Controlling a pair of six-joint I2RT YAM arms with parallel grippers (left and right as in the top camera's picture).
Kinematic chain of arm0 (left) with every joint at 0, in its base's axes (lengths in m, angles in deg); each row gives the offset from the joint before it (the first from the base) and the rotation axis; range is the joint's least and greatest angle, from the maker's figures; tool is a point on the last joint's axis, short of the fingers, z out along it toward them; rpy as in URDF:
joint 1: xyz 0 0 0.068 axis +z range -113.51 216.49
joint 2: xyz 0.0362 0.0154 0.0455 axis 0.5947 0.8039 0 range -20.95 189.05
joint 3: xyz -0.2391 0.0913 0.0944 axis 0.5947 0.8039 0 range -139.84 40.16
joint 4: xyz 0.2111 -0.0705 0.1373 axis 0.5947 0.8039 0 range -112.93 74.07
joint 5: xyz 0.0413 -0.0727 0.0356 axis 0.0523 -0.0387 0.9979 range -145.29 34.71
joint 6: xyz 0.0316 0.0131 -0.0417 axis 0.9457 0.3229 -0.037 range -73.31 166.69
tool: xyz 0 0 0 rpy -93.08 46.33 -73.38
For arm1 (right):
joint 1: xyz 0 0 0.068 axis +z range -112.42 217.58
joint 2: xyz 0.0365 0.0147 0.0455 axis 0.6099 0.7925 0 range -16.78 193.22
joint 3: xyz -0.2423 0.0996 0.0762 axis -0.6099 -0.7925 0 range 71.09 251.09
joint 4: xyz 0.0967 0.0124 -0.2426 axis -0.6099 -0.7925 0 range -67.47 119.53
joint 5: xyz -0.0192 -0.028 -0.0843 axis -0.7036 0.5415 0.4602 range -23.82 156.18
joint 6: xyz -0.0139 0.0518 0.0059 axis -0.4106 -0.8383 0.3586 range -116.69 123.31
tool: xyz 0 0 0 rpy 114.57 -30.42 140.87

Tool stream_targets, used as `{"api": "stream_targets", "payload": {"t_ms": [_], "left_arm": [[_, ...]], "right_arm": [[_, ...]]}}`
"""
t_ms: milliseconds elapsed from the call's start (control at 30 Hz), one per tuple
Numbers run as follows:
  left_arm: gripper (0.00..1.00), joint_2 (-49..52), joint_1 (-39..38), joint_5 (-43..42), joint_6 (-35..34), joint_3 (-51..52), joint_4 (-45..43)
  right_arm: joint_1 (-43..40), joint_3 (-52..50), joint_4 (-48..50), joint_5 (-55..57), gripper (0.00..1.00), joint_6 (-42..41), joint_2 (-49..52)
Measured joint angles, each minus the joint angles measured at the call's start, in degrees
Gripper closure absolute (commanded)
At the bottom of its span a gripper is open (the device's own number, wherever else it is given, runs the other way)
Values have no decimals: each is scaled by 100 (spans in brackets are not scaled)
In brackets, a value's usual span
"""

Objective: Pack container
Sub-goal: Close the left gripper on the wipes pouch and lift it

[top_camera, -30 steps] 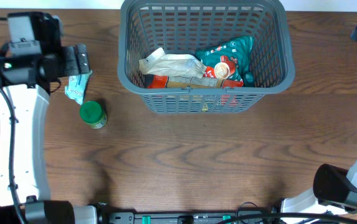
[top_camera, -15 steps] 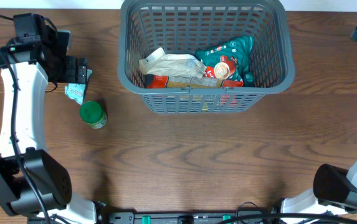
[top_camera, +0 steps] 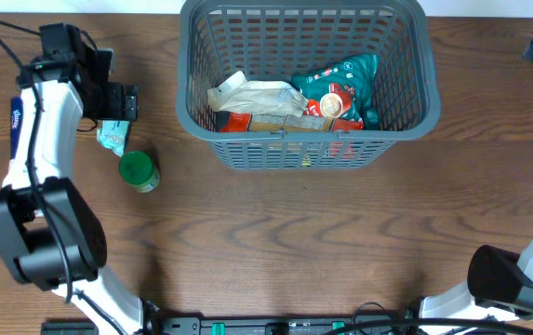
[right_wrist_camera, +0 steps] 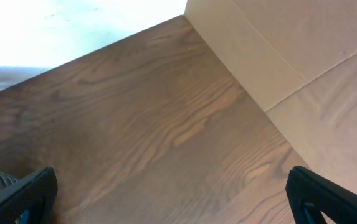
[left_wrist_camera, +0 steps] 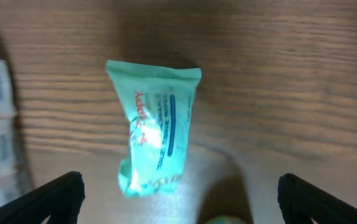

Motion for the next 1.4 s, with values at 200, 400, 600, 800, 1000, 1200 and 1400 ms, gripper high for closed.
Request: {"api": "stream_targets", "payload": {"t_ms": [200, 400, 600, 800, 1000, 1200, 1400], "left_arm": [[2, 461, 0, 63, -326, 0, -125], [2, 920, 0, 122, -409, 0, -168], [1, 1056, 0, 136, -433, 0, -293], [1, 1073, 0, 136, -433, 0, -398], [1, 1139, 0, 138, -433, 0, -468], [1, 1340, 0, 153, -433, 0, -474], [35, 1416, 0, 337, -457, 0, -490]], "right_arm": [[0, 0, 0, 2, 1, 0, 0], [-2, 0, 0, 2, 1, 0, 0], [0, 0, 0, 0, 1, 0, 0], [0, 0, -2, 2, 1, 0, 0], [0, 0, -2, 0, 1, 0, 0], [-2, 0, -2, 2, 1, 0, 0], [-2, 0, -2, 2, 1, 0, 0]]}}
